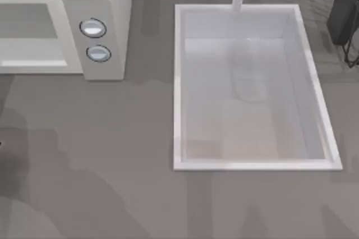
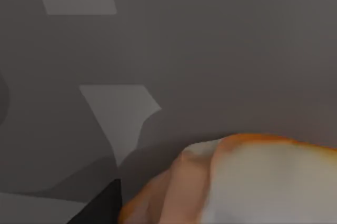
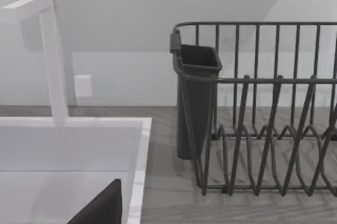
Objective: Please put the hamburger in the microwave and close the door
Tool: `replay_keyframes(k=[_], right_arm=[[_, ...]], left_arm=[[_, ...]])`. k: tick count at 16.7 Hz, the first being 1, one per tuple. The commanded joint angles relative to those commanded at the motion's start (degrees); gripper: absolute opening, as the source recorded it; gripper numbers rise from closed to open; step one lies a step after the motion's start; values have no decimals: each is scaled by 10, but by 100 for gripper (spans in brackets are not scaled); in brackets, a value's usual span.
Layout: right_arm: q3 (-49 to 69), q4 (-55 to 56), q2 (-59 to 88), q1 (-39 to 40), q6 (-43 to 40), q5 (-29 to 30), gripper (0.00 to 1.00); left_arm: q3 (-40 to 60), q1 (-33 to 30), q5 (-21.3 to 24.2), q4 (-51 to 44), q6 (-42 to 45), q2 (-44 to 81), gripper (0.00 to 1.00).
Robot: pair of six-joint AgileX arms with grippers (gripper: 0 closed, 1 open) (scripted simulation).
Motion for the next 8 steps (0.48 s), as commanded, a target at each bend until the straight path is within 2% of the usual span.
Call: replay_keyframes(k=[4,8], right_arm=[[0,0,0,0,0,0,100],[0,0,0,0,0,0,100]], left_arm=[[0,0,0,1,0,1,100],[0,0,0,1,0,1,70]])
